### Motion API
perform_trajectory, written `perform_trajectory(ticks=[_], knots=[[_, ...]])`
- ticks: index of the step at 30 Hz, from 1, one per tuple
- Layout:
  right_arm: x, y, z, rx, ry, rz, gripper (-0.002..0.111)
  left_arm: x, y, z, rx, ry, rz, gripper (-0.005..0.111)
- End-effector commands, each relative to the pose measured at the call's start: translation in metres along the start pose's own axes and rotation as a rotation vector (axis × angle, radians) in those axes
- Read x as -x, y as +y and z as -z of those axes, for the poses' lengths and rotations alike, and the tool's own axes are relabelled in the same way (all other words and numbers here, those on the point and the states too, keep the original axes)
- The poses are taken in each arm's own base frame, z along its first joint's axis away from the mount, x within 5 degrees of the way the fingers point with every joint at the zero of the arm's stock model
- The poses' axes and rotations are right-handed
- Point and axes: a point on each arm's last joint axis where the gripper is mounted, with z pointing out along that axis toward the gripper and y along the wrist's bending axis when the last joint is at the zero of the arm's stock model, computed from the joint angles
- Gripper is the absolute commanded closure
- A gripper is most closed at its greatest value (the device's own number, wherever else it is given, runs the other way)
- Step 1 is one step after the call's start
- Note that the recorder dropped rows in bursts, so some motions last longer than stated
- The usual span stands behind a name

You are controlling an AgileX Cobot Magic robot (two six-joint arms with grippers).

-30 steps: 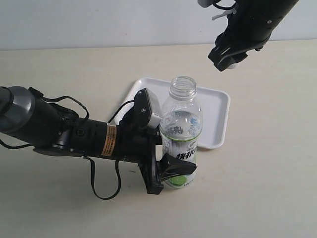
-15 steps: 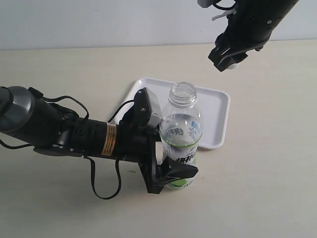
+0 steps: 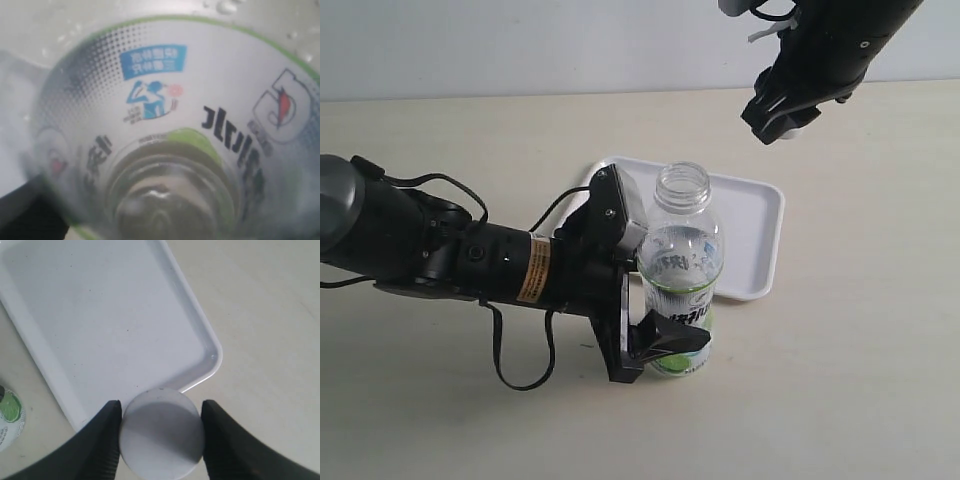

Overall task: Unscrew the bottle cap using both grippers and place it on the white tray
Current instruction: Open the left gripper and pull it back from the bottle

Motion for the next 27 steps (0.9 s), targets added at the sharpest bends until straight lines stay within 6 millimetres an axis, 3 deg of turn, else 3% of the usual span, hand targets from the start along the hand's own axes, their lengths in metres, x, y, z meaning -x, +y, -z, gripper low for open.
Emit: perform_trajectory(ticks=[1, 10, 21, 27], knots=[[0.000, -0.001, 0.001, -0.001, -0.008, 0.003, 0.108, 0.004, -0.001, 0.003, -0.007, 0.003, -0.002, 0.027], [0.000, -0.001, 0.001, 0.000, -0.006, 0.004, 0.108, 0.013, 0.009, 0.025, 0.019, -0.023, 0.023, 0.027], [0.000, -0.001, 0.001, 0.002, -0.007, 0.003, 0.108, 0.014, 0.015, 0.053, -0.137, -0.129, 0.027, 0.027], [0.000, -0.001, 0.001, 0.002, -0.007, 0.003, 0.108, 0.022, 0.027, 0.084, -0.141, -0.256, 0.052, 0.027]])
